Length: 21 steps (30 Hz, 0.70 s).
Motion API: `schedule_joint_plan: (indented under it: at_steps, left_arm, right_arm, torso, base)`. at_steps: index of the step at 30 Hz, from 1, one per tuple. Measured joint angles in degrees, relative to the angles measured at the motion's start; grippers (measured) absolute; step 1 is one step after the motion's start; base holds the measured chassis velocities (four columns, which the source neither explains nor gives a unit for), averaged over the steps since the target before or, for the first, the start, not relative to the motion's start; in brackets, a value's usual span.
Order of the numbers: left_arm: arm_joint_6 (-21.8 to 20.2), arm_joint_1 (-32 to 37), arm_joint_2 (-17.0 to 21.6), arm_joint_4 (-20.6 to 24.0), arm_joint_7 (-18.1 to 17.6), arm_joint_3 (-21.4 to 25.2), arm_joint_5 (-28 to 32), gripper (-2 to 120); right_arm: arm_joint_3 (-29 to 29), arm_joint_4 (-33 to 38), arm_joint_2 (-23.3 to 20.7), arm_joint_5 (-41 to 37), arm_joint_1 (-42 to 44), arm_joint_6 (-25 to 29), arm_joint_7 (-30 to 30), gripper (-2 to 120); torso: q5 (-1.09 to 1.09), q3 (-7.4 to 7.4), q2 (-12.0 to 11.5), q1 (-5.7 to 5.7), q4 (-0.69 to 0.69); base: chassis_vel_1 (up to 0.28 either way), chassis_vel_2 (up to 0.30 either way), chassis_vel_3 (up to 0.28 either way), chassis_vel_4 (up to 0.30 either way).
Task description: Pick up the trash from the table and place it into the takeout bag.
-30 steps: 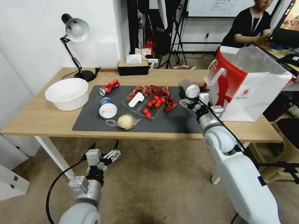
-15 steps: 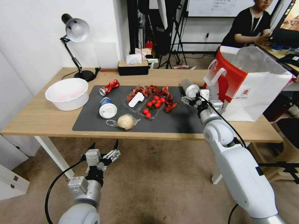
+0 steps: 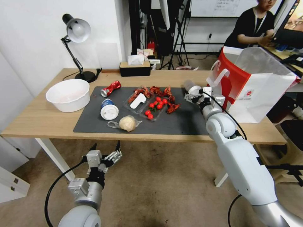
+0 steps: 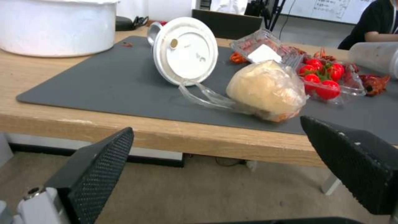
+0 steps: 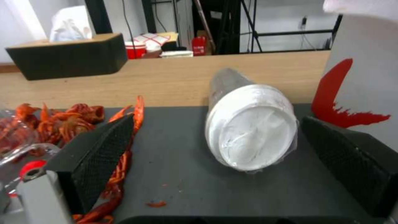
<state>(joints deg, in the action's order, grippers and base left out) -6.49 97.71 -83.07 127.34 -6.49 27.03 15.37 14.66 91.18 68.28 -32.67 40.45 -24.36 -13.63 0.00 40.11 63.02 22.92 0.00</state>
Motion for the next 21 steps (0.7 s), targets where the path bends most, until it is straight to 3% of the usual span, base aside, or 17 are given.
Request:
schedule_joint_plan:
  at_steps: [21]
  left_arm:
    - [0.20, -0.02, 0.42, -0.28, 0.10, 0.18, 0.20, 100]
  right_arm:
    - [0.29, -6.24, 0.48, 0.14, -3.66, -0.96, 0.40, 100]
  torso:
    - [0.00, 0.00, 0.00, 0.00, 0.00]
  base:
    - [0.000, 0.000, 0.000, 0.000]
